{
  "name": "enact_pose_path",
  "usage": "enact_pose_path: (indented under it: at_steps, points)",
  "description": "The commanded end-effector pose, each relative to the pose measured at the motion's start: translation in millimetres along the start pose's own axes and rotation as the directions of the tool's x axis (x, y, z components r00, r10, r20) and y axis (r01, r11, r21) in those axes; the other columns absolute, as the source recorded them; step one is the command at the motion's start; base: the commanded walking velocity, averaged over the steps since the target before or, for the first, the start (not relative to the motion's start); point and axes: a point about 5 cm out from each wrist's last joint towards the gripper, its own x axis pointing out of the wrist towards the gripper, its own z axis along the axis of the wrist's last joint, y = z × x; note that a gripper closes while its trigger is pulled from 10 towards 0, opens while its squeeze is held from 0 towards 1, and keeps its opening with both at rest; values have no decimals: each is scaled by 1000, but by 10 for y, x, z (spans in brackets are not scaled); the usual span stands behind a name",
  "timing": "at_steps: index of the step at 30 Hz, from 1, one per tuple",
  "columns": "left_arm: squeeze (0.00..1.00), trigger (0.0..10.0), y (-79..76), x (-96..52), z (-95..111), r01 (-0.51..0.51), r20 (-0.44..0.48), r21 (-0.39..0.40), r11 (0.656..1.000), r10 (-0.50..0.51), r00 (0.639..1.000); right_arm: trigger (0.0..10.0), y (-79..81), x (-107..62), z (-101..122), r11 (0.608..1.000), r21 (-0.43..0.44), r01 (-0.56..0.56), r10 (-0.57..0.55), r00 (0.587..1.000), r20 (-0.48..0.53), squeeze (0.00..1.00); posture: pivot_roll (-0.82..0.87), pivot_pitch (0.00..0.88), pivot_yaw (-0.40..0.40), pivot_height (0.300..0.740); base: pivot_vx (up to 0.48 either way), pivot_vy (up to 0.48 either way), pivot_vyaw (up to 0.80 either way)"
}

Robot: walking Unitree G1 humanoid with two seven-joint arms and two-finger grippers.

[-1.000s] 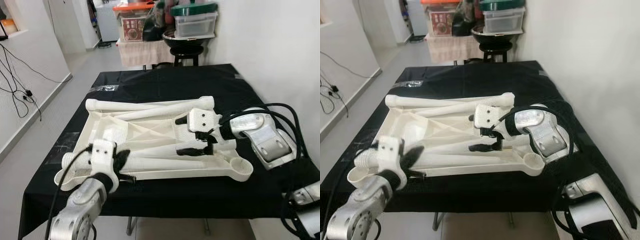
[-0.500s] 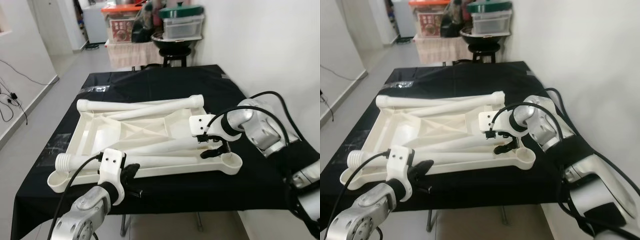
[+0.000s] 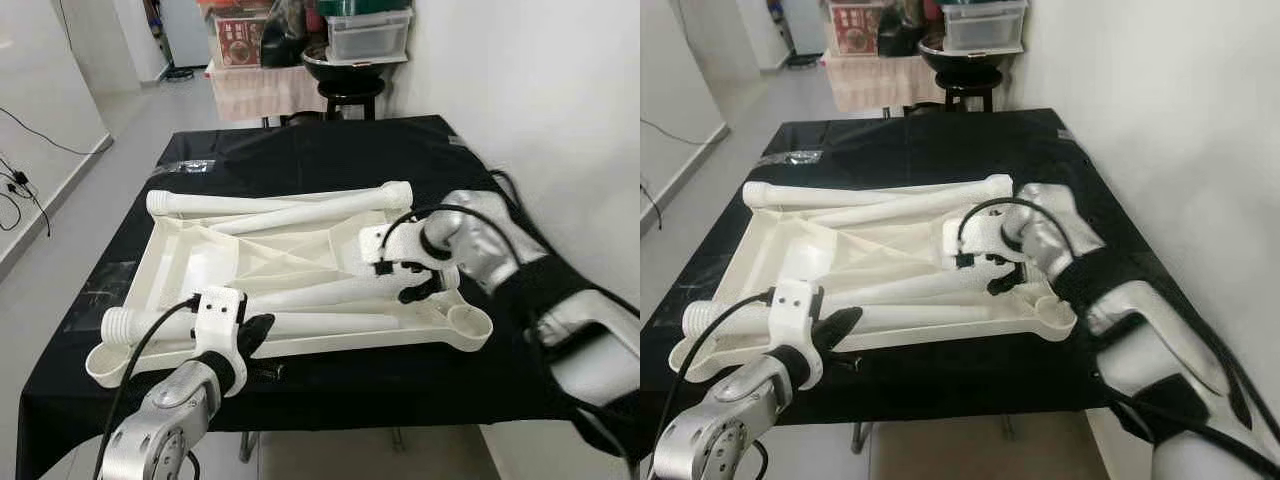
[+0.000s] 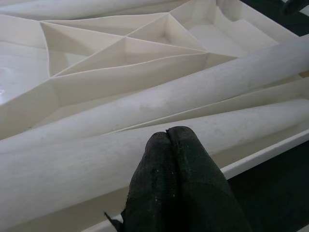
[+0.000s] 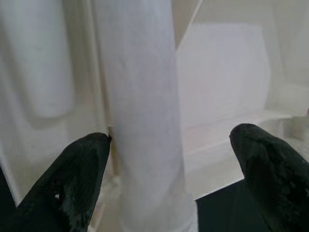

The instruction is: Building children table

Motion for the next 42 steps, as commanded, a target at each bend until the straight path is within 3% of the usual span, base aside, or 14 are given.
enact_pose_path:
  at_steps: [1,9,10,13,14,21,26,32,33,35,36,42]
  points:
    - [0,10000,12,-8,-17,-12,-13,-9,1000,12,1000,10000,-26,6,13,999,-28,19,-20,999,-32,0,-83,0,7,740,0,0,0]
    - [0,10000,0,-2,-5,-19,-7,-23,1000,19,1000,10000,-37,123,55,997,-52,57,-64,989,-133,0,-82,0,-5,740,0,0,0]
    - [0,10000,0,-1,3,-22,-6,-27,999,22,1000,3647,-21,155,50,996,-67,52,-62,986,-156,0,-81,0,-9,740,0,0,0]
    - [0,10000,0,0,7,-23,-5,-28,999,23,1000,3647,-14,170,46,996,-76,48,-60,984,-166,0,-81,0,-9,740,0,0,0]
    - [0,10000,2,0,10,-24,-5,-31,999,24,1000,0,0,186,39,996,-84,39,-53,983,-174,0,-82,0,-12,740,0,0,0]
    - [0,10000,7,-1,23,-27,-2,-43,999,27,1000,0,38,245,23,994,-112,11,-34,978,-203,0,-85,0,-10,740,0,0,0]
    - [0,10000,13,6,37,-28,-2,-49,998,28,1000,0,162,366,42,990,-140,-33,3,978,-209,0,-81,0,-8,740,0,0,0]
    - [0,10000,22,2,46,-29,-1,-48,998,29,1000,0,74,302,19,996,-88,29,-43,984,-171,0,-81,0,1,740,0,0,0]
    - [0,10000,27,1,50,-29,-1,-44,999,29,1000,3294,24,256,-7,997,-64,51,-61,986,-155,0,-81,0,4,740,0,0,0]
    - [0,10000,27,1,50,-29,-1,-44,999,29,1000,3294,24,256,-7,997,-64,51,-61,986,-155,0,-81,0,4,740,0,0,0]
    - [0,10000,34,1,56,-31,0,-41,999,31,1000,10000,-27,202,-51,996,-48,74,-80,986,-145,0,-82,0,5,740,0,0,0]
    - [0,10000,61,2,91,-36,12,-30,999,36,999,10000,-156,22,-181,994,-12,107,-107,987,-118,0,-81,0,11,740,0,0,0]
